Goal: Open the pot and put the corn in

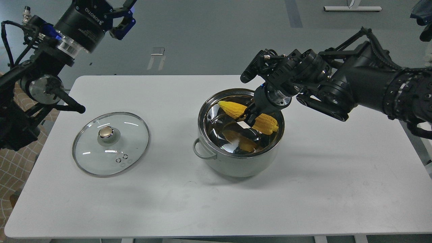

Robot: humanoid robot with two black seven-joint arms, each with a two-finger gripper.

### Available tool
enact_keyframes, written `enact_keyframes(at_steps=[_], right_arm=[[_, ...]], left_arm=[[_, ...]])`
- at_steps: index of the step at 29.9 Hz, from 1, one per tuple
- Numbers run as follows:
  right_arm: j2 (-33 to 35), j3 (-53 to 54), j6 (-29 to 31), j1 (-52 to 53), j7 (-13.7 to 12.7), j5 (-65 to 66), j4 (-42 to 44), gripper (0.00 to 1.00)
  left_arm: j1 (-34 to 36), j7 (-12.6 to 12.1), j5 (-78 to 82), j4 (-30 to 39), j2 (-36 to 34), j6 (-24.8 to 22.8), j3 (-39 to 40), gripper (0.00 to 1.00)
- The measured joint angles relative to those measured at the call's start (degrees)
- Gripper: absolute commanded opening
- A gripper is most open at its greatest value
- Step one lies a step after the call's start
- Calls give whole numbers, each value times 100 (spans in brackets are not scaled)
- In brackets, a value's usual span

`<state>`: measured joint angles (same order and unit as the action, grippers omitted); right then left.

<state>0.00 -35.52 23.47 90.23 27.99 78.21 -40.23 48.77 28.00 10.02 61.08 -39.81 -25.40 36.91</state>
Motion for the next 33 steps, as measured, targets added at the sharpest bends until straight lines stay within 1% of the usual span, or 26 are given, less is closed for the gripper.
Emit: enact_keyframes(at_steps=[1,4,9,12,13,15,18,22,25,28,31,33], right_arm=[[0,0,-4,-22,-1,-2,19,69],[0,0,-6,-52,0,-29,52,73],[0,5,-6,-56,0,-119,57,77],[0,30,-6,63,0,-394,57,81],[0,48,-6,155,0,-549,57,81],[0,78,-6,373,0,-908,67,89],[62,166,0,710,3,-1741,144,96],[559,518,11,937,2,-2963,348,99],[1027,943,-35,813,3,-3499,446,100],[1513,1692,-107,248,1,-4057,609,100],[1770,2701,-292,-572,1,-4442,727,100],[1854,3566,-416,-1259,0,-4545,815,100]], left_arm=[[0,0,0,0,0,0,0,97],[0,0,0,0,0,0,0,97],[0,0,0,0,0,0,0,97],[0,0,0,0,0,0,0,97],[0,0,0,0,0,0,0,97],[0,0,0,0,-1,0,0,97],[0,0,3,-2,-3,-1,0,97],[0,0,46,-51,65,76,-15,97],[-5,0,70,-101,202,233,-30,97],[-15,0,183,-227,376,323,-43,98],[-27,0,306,-478,594,320,-50,98],[-66,0,335,-753,799,289,-40,98]])
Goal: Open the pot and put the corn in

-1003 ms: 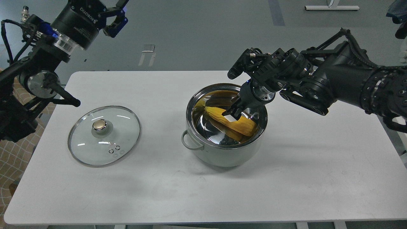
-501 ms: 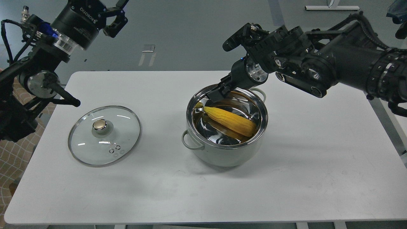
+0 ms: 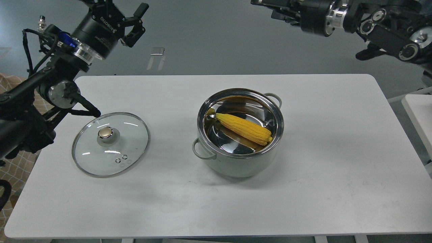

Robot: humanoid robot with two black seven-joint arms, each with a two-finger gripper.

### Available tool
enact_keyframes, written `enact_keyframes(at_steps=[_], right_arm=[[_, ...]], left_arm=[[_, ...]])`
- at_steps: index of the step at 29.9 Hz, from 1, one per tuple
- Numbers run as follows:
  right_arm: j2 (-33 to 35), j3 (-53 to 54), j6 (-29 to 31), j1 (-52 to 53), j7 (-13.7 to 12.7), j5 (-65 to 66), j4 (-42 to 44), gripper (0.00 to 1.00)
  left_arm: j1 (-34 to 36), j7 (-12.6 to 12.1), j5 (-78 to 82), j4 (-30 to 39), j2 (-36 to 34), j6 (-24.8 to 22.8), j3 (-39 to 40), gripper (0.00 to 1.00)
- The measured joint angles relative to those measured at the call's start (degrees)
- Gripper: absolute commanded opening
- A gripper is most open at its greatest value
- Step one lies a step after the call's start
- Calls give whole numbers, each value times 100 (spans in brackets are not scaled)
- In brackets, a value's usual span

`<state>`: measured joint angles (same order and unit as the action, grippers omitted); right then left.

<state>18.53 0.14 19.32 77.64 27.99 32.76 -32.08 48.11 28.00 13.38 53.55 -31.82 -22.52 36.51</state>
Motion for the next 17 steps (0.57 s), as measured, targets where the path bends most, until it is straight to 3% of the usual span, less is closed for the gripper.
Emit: enact_keyframes(at_steps=[10,17], right_arm=[[-176,3042,-22,-2159,-1,-52,198,100],[-579,3875,-24,-2635,0,-65,269,100]], left_arm=[[-200,0,10,-1324,990,-529,-21,98],[-328,0,0,-1512,1245,-548,25,98]])
